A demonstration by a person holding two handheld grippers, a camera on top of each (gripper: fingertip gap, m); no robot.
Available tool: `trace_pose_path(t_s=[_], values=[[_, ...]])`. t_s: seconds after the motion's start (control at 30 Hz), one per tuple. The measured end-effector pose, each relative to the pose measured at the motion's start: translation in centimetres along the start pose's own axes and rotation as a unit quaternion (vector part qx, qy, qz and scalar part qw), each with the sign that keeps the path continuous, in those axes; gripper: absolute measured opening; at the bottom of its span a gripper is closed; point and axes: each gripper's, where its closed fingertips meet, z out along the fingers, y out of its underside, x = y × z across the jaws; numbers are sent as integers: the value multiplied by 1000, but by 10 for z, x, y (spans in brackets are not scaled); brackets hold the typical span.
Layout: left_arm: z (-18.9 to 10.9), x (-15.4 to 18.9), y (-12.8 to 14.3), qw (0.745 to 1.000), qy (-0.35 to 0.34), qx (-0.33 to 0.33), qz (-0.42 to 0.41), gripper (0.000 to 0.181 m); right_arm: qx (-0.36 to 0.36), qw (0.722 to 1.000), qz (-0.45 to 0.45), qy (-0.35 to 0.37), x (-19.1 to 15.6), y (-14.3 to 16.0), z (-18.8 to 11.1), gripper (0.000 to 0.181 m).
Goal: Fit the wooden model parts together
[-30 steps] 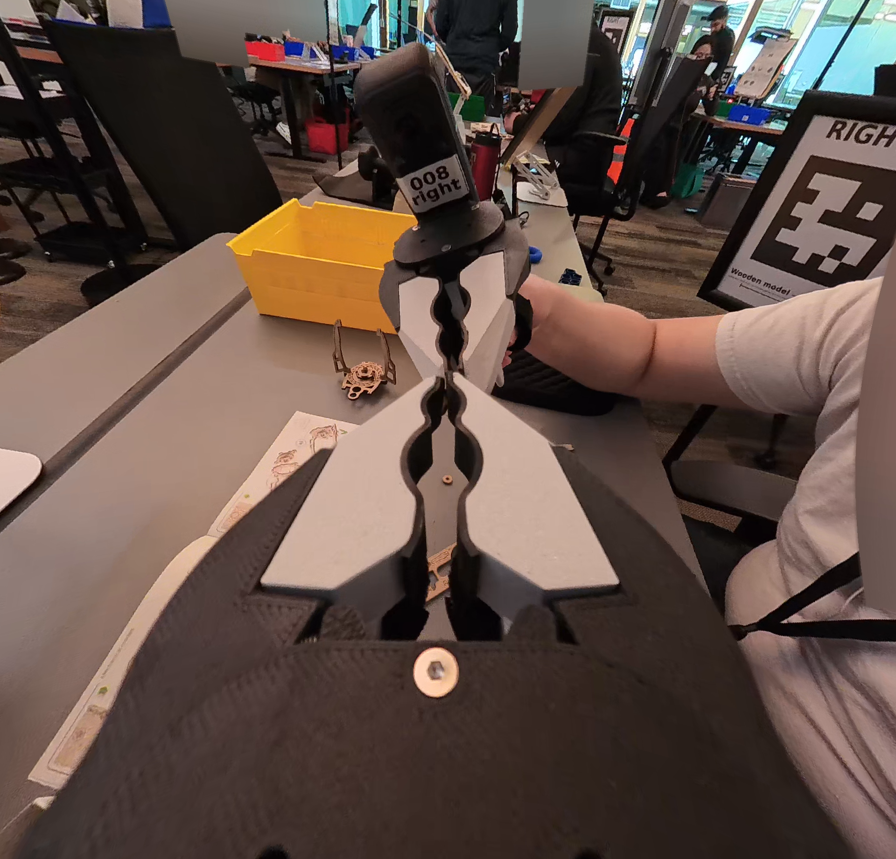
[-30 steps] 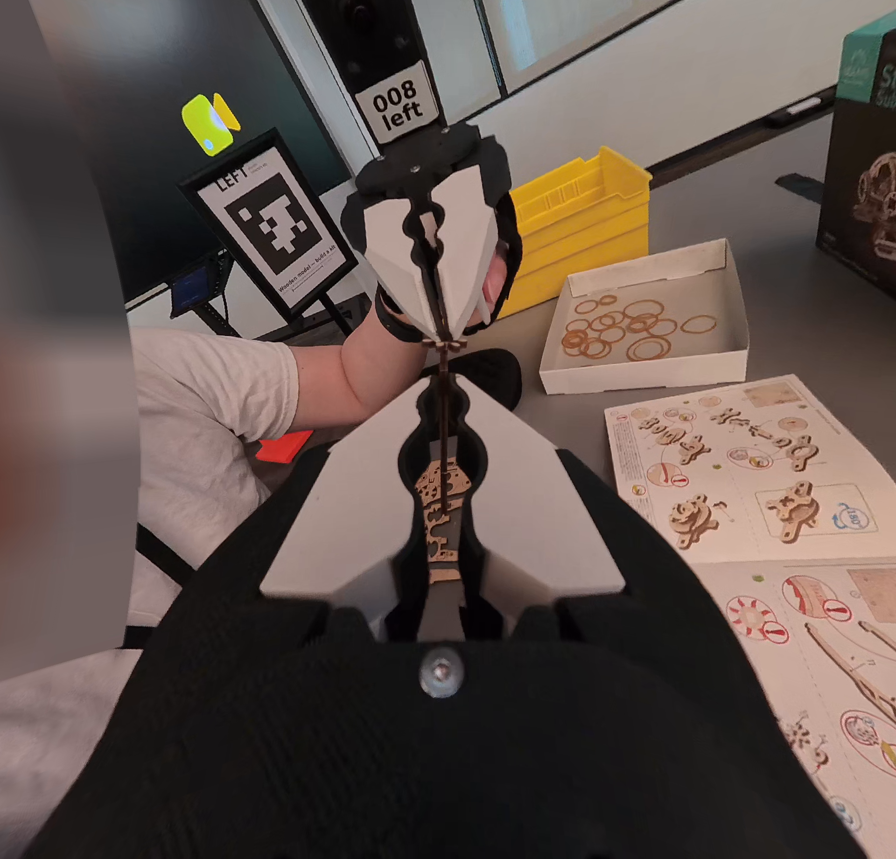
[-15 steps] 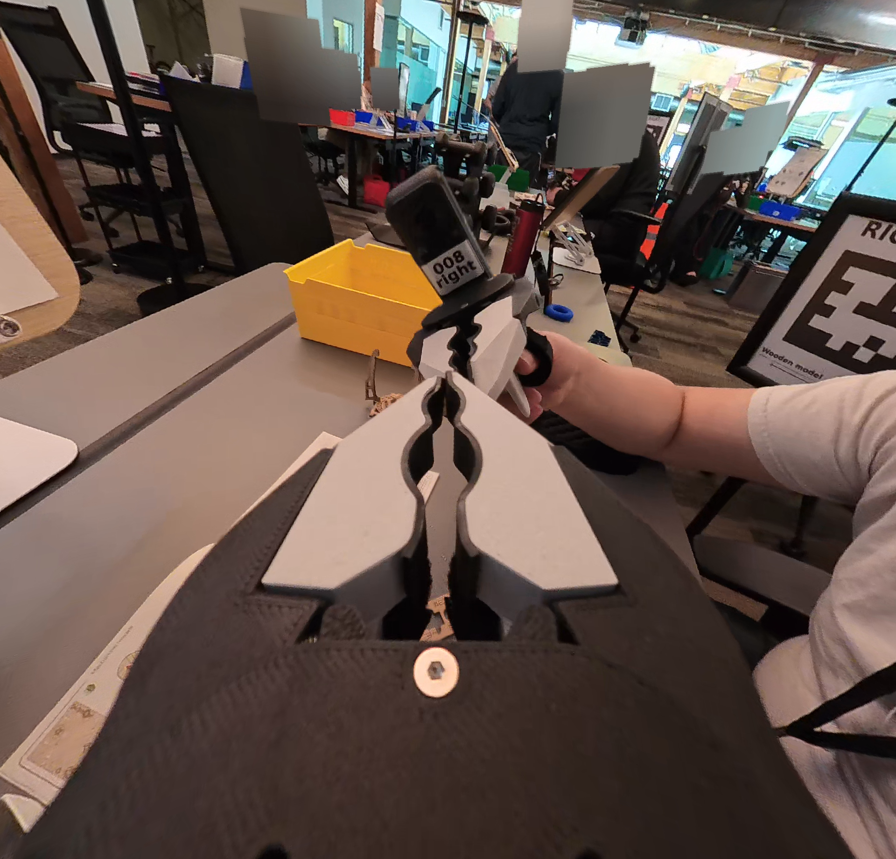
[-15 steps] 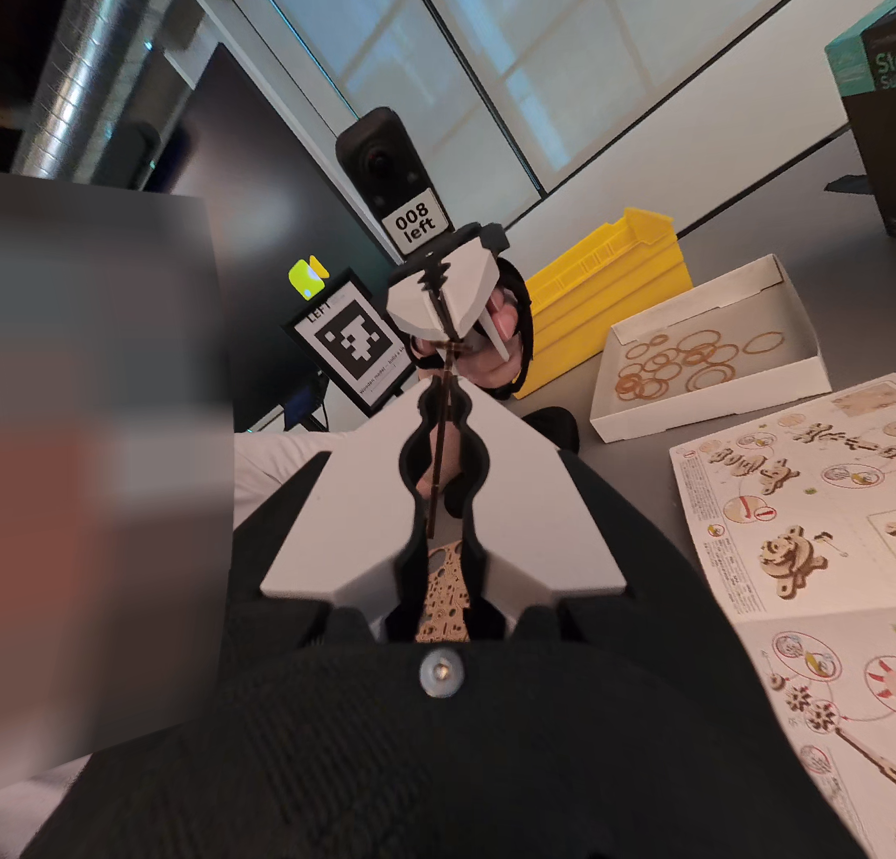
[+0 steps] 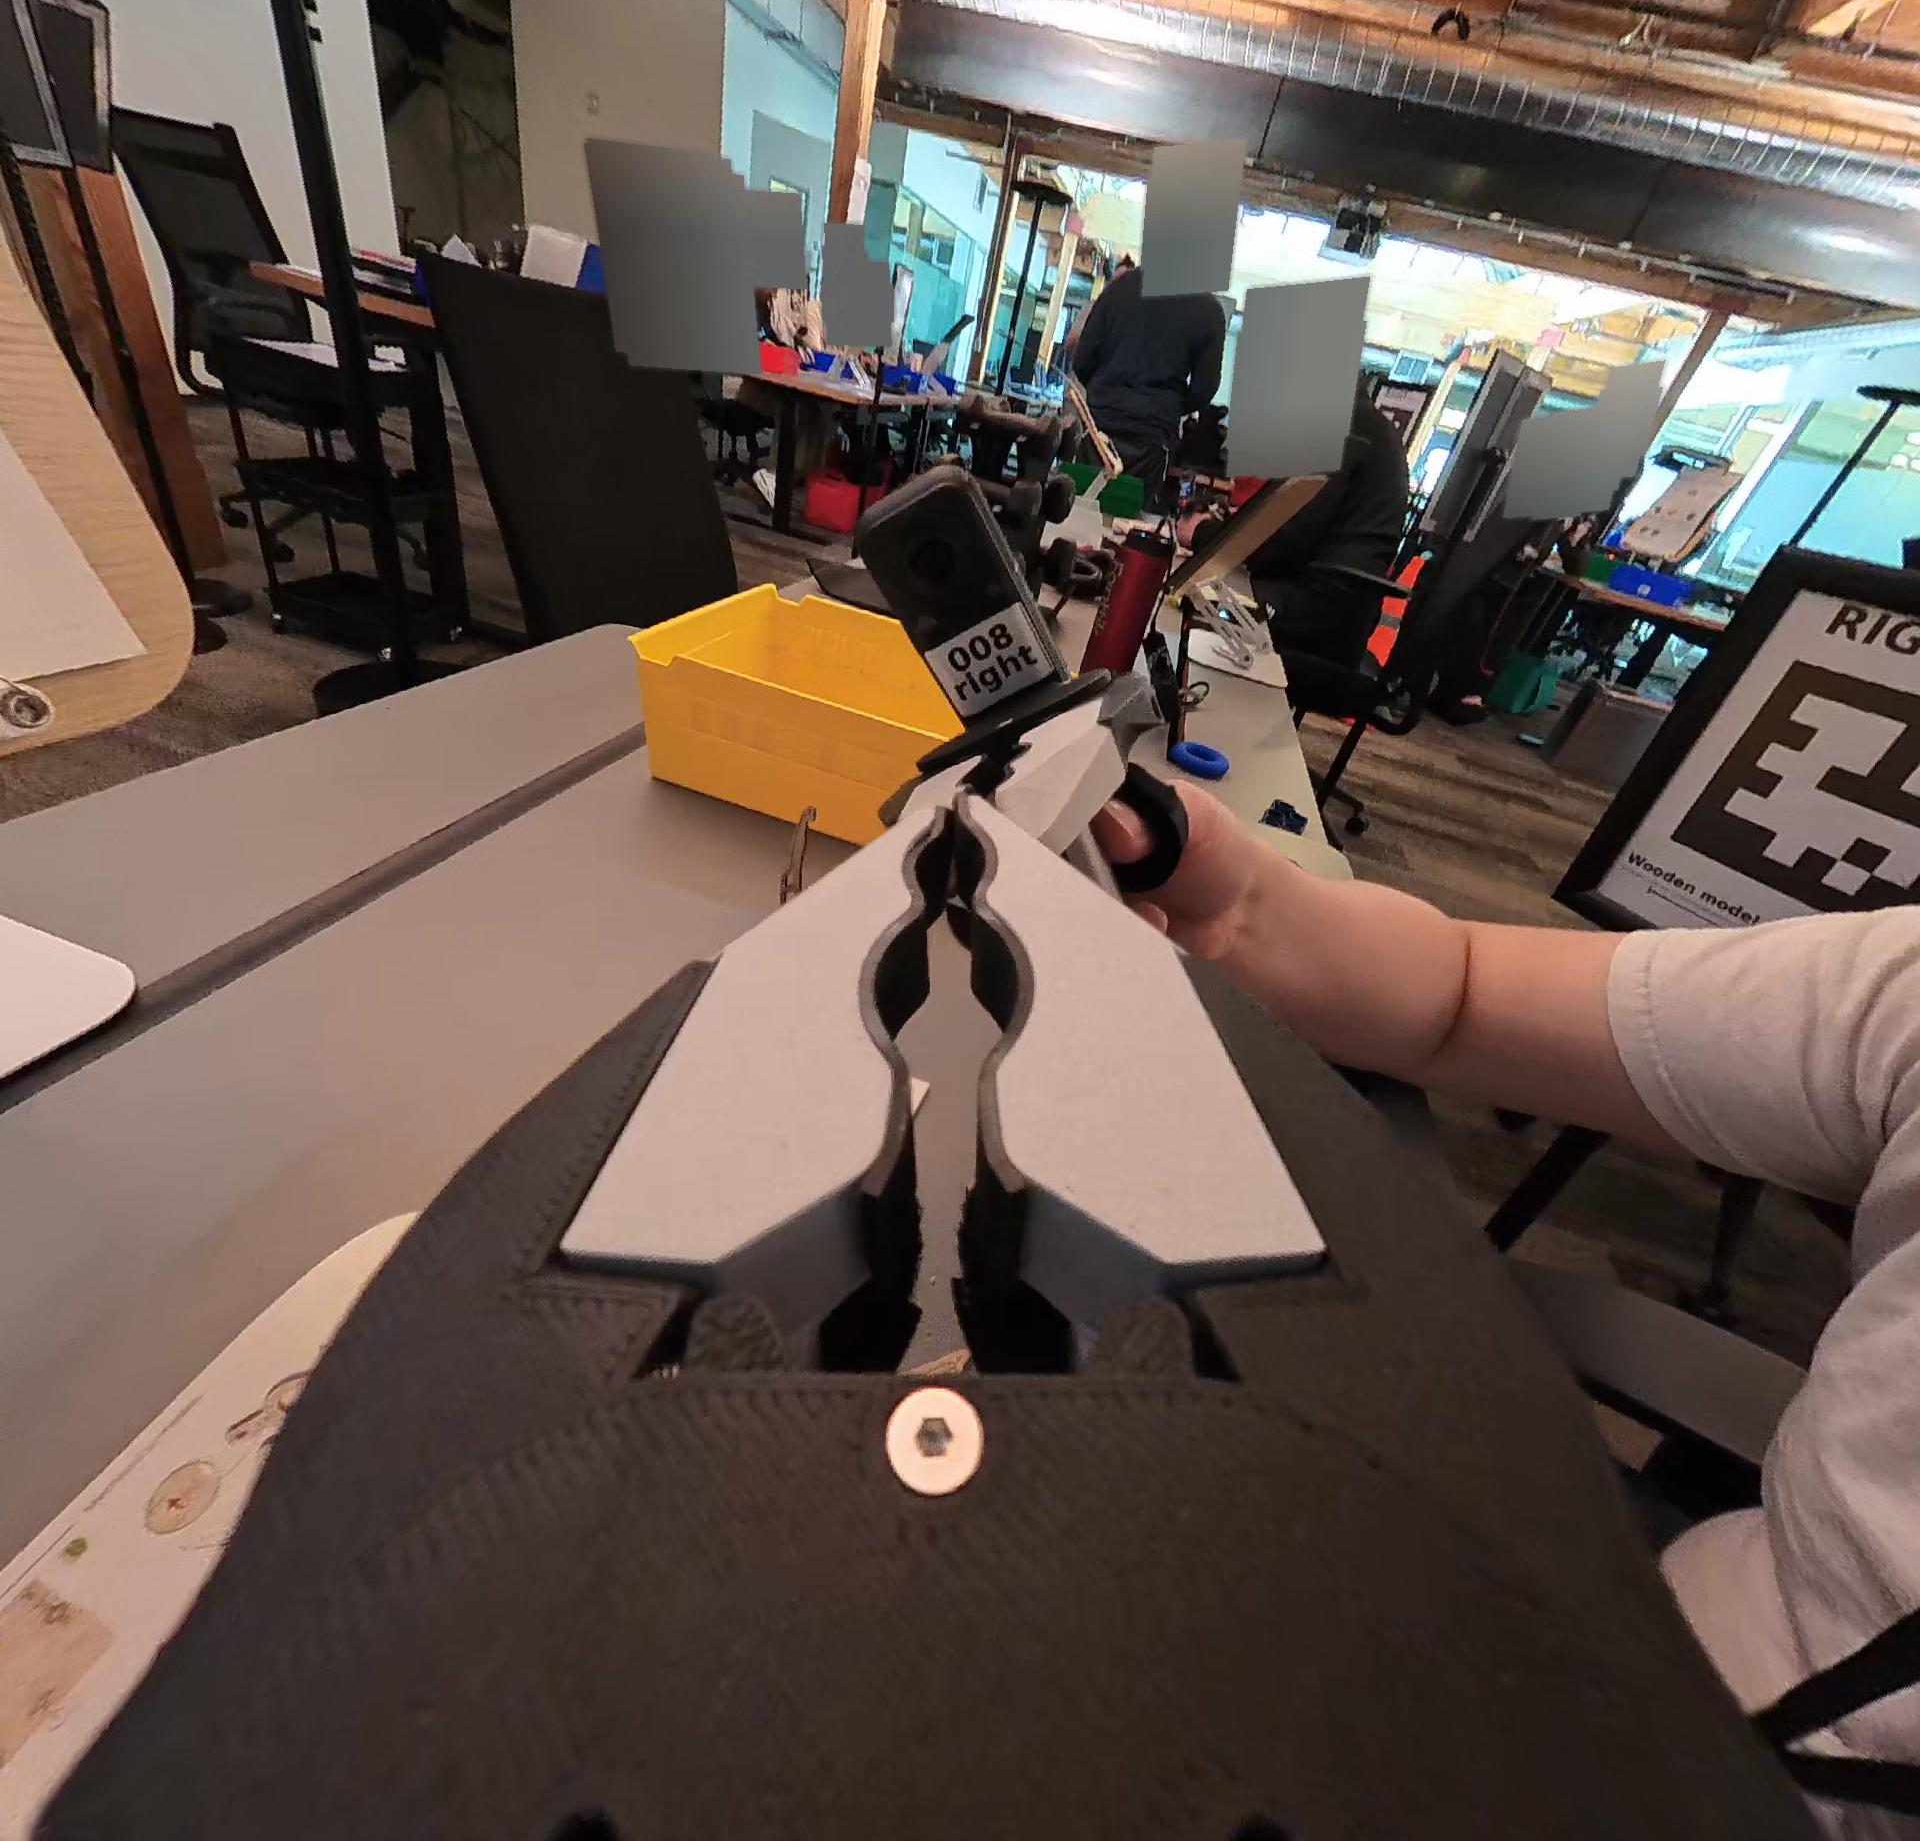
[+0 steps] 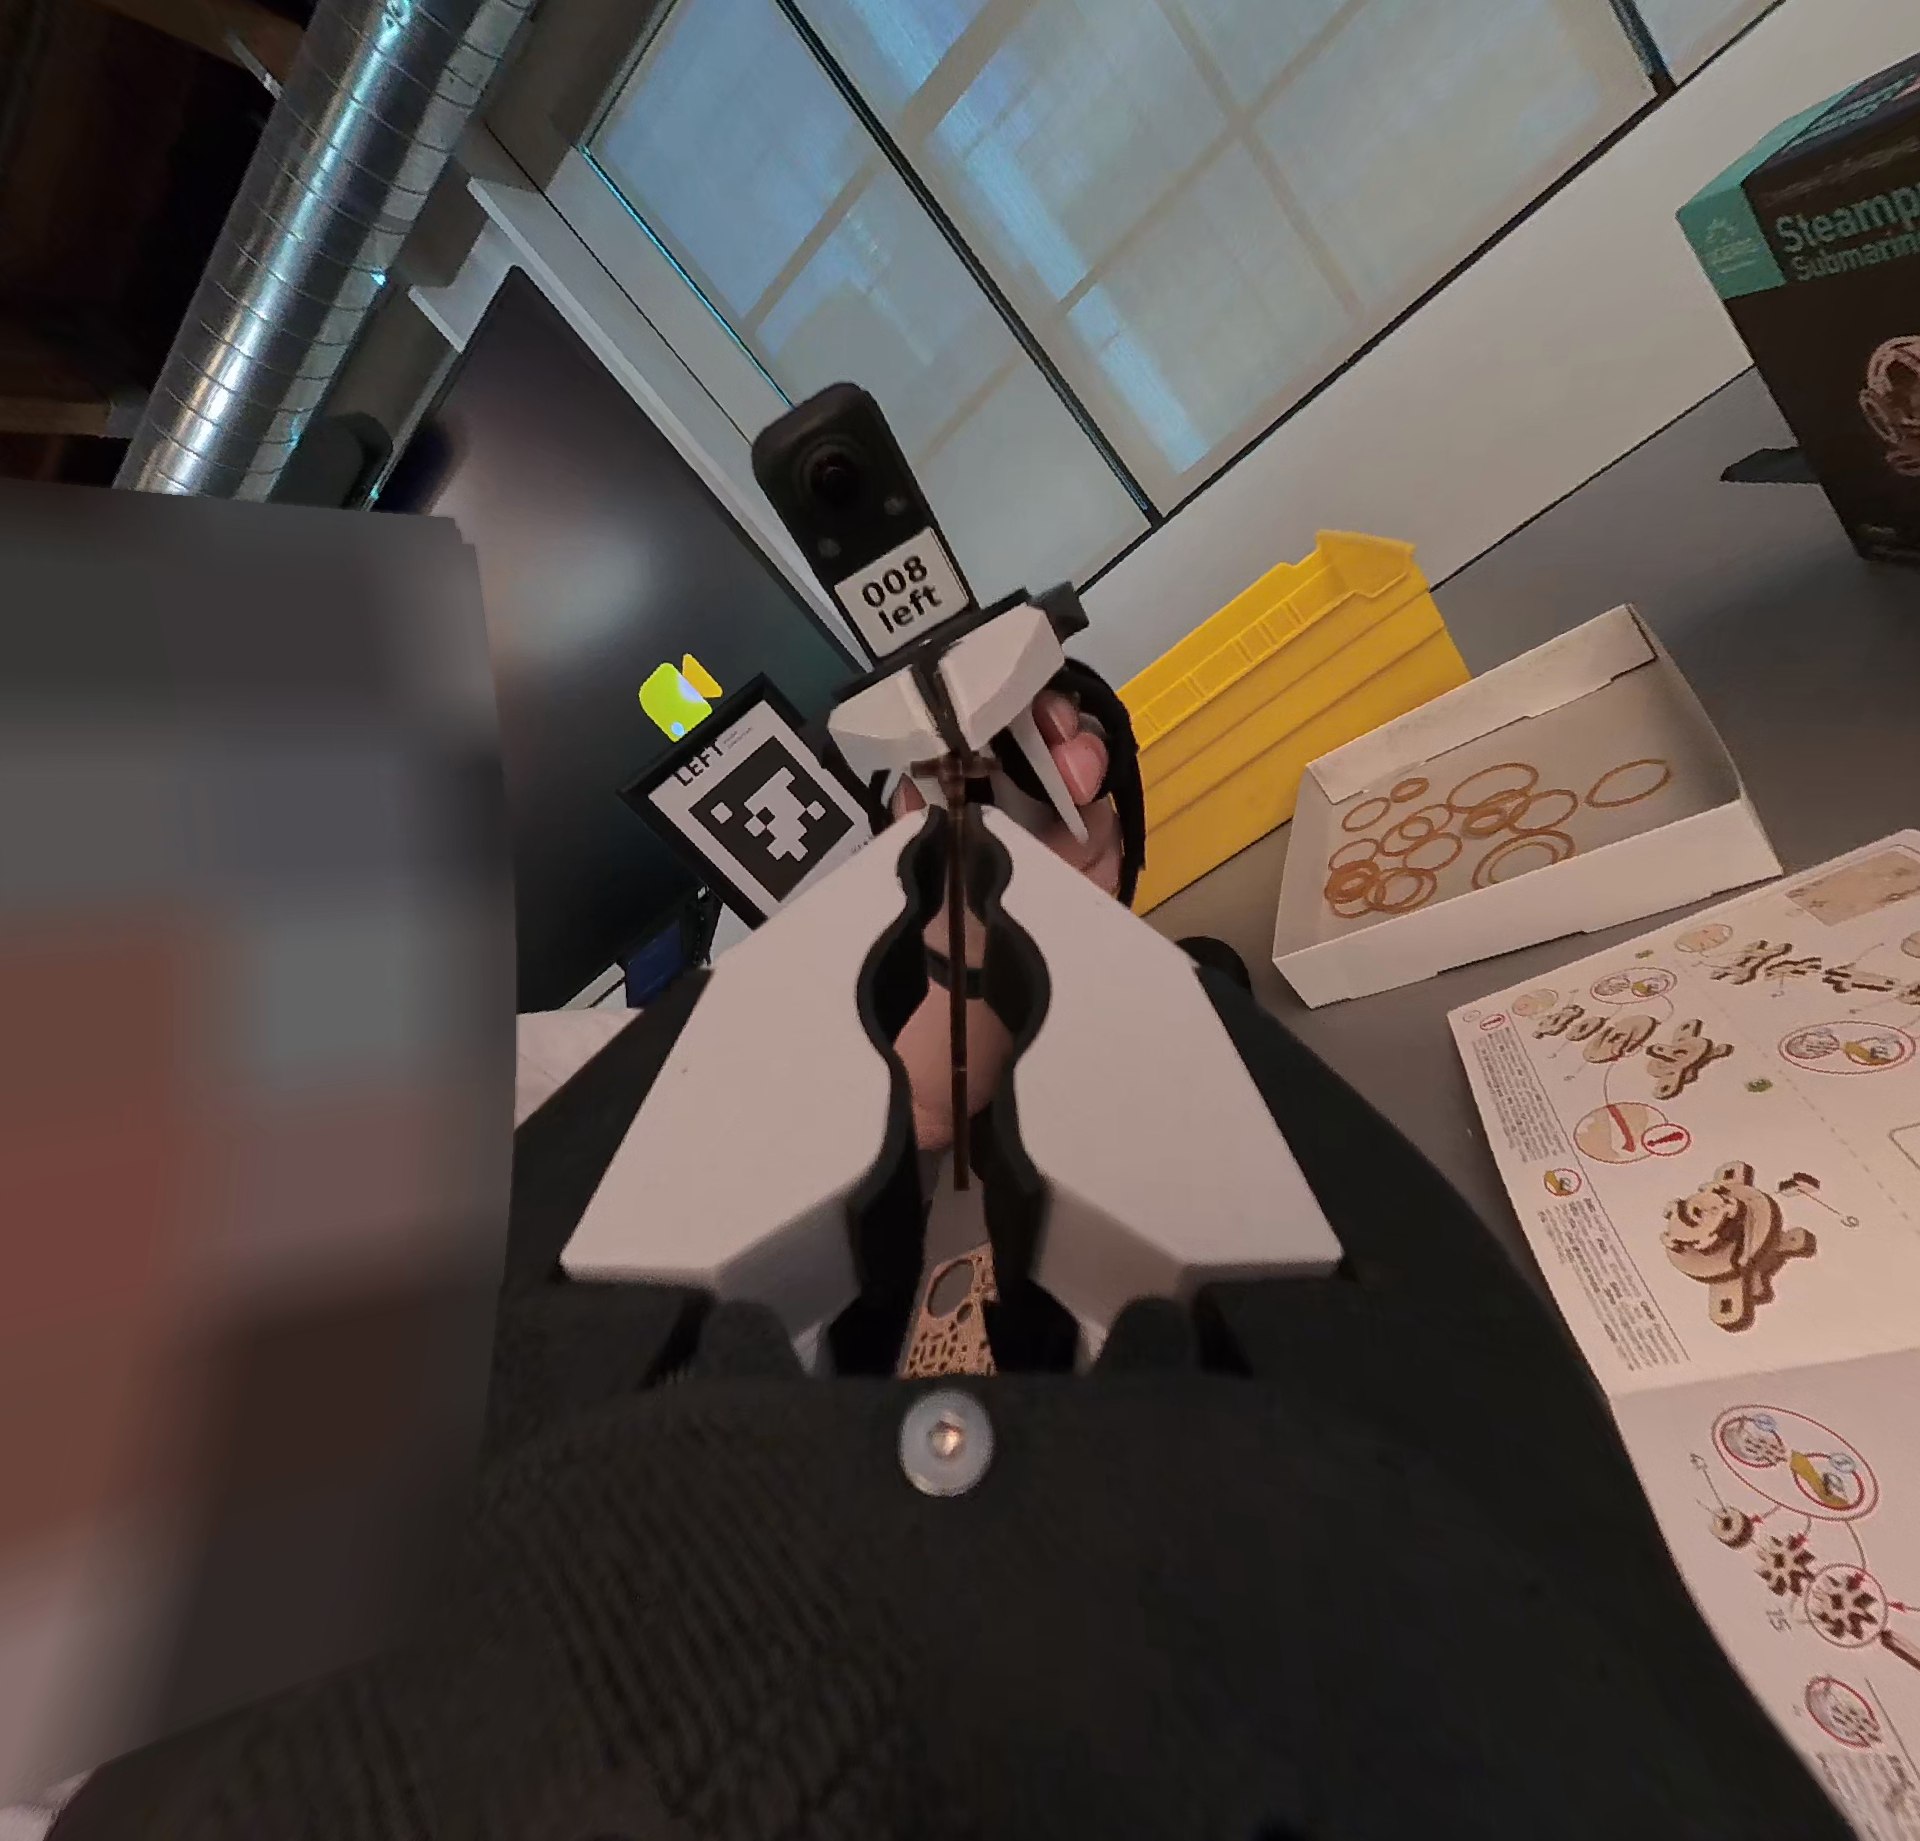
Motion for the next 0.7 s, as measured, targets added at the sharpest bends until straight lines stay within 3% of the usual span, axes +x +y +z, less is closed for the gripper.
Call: trace_pose_path(t_s=[0.7], values=[[4,-6,-7,994,-49,89,-26,0,72,997,31,-17,2,-9,-2,1]])
